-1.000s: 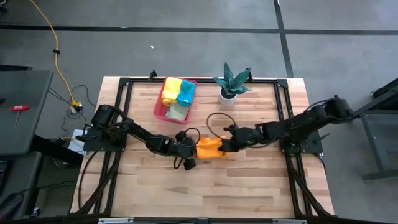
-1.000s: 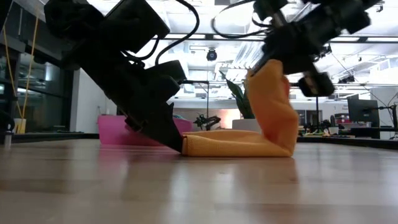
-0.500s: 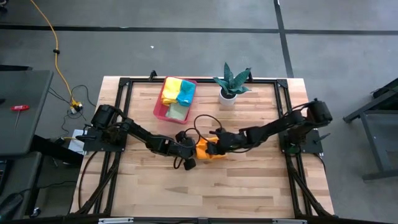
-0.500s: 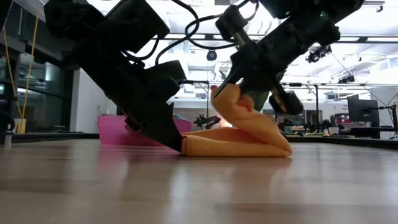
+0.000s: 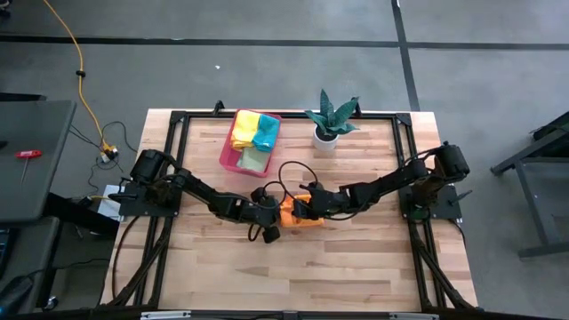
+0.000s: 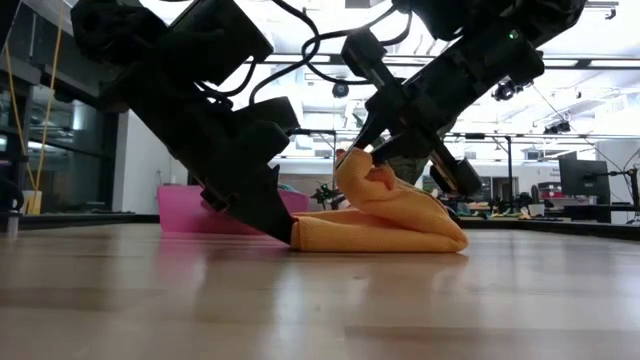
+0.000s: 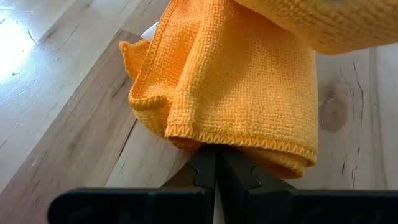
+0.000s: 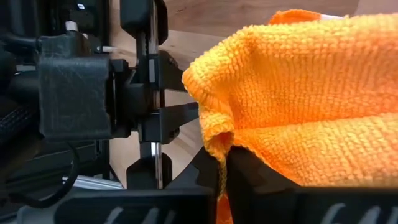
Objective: Fold microfiber towels
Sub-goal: Fold the orange microfiber cloth
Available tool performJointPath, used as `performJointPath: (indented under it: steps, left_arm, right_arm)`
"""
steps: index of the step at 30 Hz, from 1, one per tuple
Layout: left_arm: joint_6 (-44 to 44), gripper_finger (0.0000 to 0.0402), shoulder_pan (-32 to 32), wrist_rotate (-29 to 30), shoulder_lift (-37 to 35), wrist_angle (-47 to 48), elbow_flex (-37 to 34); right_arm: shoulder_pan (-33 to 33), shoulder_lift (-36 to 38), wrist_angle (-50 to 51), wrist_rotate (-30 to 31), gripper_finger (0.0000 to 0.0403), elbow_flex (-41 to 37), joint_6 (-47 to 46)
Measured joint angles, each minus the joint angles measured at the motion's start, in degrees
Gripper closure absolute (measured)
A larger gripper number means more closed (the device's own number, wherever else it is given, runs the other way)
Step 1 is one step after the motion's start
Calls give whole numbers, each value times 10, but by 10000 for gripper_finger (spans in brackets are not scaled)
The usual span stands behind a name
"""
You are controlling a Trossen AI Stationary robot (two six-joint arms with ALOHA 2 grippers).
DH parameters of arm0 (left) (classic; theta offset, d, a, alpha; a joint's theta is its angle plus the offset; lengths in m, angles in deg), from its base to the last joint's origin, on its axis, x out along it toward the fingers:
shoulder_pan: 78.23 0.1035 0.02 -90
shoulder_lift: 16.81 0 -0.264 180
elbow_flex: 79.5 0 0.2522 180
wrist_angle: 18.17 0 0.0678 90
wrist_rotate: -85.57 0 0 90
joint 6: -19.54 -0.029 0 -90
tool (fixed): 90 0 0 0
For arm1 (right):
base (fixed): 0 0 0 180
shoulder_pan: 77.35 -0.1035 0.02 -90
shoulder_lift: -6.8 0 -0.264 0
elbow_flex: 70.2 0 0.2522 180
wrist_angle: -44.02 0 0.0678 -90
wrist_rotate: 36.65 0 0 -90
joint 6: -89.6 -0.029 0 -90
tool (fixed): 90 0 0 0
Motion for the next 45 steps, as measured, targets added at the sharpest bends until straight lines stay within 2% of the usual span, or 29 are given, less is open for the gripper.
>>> performJointPath:
  steps: [7, 17, 20, 29, 35, 39, 45]
  left_arm:
    - [0, 401, 0, 1, 0, 0, 0]
    - [0, 401, 0, 1, 0, 0, 0]
    - [0, 401, 0, 1, 0, 0, 0]
    - [0, 401, 0, 2, 0, 0, 0]
    - [0, 401, 0, 4, 0, 0, 0]
    - [0, 401, 0, 4, 0, 0, 0]
    - [0, 401, 0, 4, 0, 1, 0]
  right_arm:
    - [0, 0, -4, 1, 373, 0, -6]
    - [13, 0, -91, 1, 250, 0, 11]
    - [22, 3, -115, -29, 228, 0, 60]
    - [55, 35, -78, -181, 221, 0, 156]
    - [57, 37, 18, -174, 221, -1, 143]
    - [63, 37, 28, -169, 221, -1, 137]
    - [82, 82, 68, -156, 224, 0, 232]
